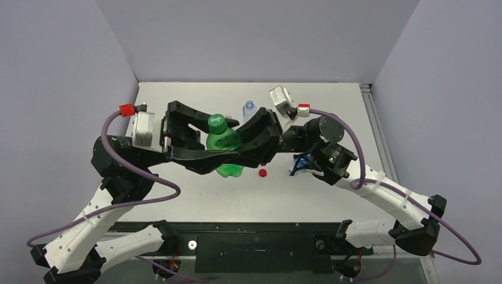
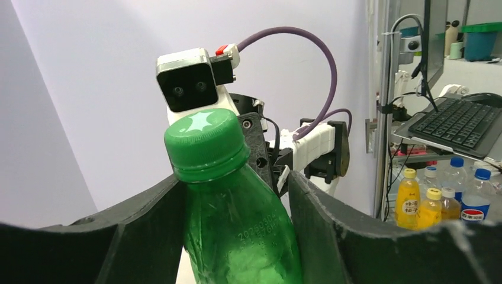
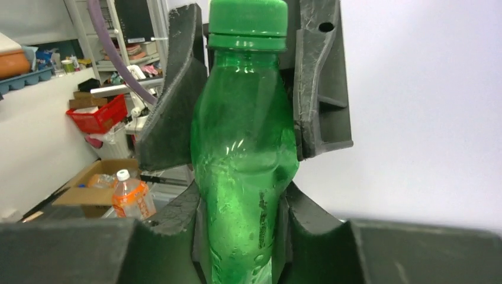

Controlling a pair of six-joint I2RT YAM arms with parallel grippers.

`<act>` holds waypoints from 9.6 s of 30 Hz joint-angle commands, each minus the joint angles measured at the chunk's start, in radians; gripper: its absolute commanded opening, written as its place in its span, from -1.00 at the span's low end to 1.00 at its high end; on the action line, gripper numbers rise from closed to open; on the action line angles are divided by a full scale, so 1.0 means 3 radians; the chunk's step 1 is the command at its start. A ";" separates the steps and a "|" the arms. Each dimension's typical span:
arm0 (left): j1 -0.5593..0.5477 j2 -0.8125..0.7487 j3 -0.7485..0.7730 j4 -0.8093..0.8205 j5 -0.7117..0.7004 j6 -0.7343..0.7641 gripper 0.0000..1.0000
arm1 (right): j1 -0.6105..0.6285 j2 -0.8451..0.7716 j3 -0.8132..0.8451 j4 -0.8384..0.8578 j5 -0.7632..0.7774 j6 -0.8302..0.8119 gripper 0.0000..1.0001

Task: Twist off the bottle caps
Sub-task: Unscrew the bottle cap from the plastic bottle.

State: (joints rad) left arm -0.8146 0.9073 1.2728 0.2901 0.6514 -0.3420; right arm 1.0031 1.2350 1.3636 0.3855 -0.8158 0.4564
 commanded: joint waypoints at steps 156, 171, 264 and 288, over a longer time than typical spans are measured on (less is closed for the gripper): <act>0.0652 0.0284 0.0882 -0.1348 -0.1767 -0.0454 0.94 | 0.0949 0.0094 0.0534 -0.2079 0.5114 -0.2384 -1.00; 0.0825 0.0339 0.0841 -0.0659 0.0186 -0.1232 0.93 | -0.0226 -0.0568 0.0112 -0.2143 0.0756 -0.1082 -1.00; 0.0516 0.0518 0.0943 -0.0586 0.0749 -0.0888 -0.44 | -0.0430 -0.0353 0.0291 -0.1315 -0.0389 -0.0655 -1.00; 0.0523 0.0495 0.1081 -0.1210 -0.0189 -0.0435 -1.00 | -0.0494 -0.0211 0.0580 -0.2171 0.0839 -0.1306 -1.00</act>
State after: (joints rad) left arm -0.6537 1.0660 1.5475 -0.0116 0.6971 -0.5224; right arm 0.8574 1.1458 1.4902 -0.2420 -0.7811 0.1410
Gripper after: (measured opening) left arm 0.296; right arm 0.449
